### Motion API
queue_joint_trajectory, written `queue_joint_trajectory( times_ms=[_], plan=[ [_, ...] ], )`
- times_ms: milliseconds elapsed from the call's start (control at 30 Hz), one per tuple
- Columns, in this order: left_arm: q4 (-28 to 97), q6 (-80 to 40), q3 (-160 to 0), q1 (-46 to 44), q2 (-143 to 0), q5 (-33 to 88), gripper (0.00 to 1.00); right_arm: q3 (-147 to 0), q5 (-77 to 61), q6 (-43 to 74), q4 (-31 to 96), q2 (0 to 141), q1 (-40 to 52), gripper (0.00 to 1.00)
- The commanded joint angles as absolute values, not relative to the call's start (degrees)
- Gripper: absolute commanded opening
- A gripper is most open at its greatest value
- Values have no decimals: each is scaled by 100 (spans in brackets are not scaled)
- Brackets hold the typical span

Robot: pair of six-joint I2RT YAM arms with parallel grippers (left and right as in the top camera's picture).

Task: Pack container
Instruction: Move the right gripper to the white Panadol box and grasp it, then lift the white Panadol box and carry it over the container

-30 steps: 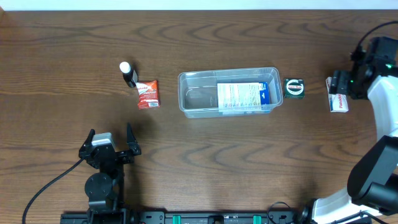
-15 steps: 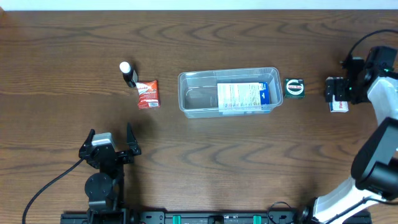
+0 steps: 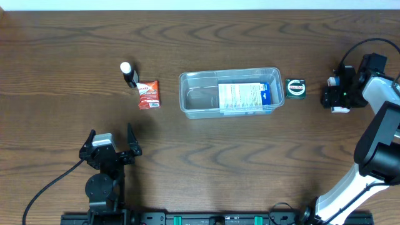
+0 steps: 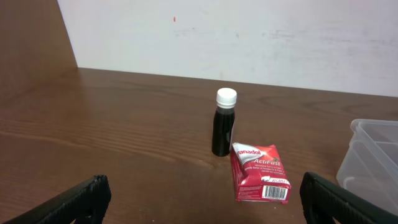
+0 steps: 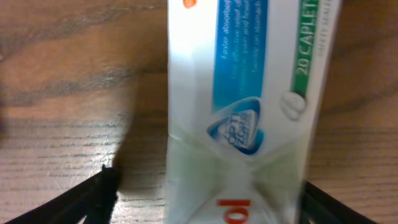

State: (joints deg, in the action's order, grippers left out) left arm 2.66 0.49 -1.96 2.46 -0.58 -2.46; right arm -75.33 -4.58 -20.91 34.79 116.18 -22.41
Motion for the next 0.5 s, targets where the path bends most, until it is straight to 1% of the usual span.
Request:
queue_joint_trajectory(
  times_ms=[0,200,233,333,467],
  plan=[
    [379,150,-23,222,-23,-255,98,-7502,-296,-1942,3435,11677,-2335,76],
    [379,150,-23,222,-23,-255,98,-7505,-86,-1708,3402,11668,-2436,67],
    [379,150,-23,222,-23,-255,98,-7505,-86,-1671,3400,11668,-2438,65],
    [379,150,-23,222,-23,-255,98,-7505,-89,-1669,3398,11668,-2436,54],
    [379,150,-23,222,-23,-255,98,-7511,-91,-1500,3371,11668,-2436,45]
  ],
)
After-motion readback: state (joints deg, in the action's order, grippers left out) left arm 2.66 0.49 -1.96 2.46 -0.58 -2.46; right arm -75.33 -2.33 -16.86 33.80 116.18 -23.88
